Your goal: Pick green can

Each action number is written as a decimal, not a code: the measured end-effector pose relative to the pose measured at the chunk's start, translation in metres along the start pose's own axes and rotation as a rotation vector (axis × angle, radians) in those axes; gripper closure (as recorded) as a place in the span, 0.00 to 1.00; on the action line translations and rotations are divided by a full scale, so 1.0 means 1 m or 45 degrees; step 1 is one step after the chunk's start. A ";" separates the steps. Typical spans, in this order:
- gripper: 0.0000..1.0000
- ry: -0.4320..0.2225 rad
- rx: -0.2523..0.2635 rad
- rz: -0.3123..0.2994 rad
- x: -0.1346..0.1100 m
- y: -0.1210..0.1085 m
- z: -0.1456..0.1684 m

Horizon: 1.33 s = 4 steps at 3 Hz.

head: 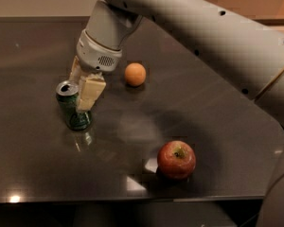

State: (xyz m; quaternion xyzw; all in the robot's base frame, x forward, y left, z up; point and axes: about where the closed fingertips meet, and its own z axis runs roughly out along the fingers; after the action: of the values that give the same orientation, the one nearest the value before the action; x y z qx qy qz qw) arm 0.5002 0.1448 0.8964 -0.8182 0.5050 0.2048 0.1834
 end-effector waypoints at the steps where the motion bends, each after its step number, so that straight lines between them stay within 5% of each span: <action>1: 0.64 -0.004 -0.006 -0.026 -0.004 0.003 -0.001; 3: 1.00 -0.004 0.056 -0.002 0.001 0.000 -0.044; 4: 1.00 -0.001 0.091 0.010 0.003 0.000 -0.077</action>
Offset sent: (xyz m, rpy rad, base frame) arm 0.0055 -0.0199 0.0328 0.0273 -0.0393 -0.0115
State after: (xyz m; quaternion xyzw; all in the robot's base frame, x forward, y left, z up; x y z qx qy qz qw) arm 0.5129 0.1036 0.9606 -0.8091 0.5150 0.1875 0.2119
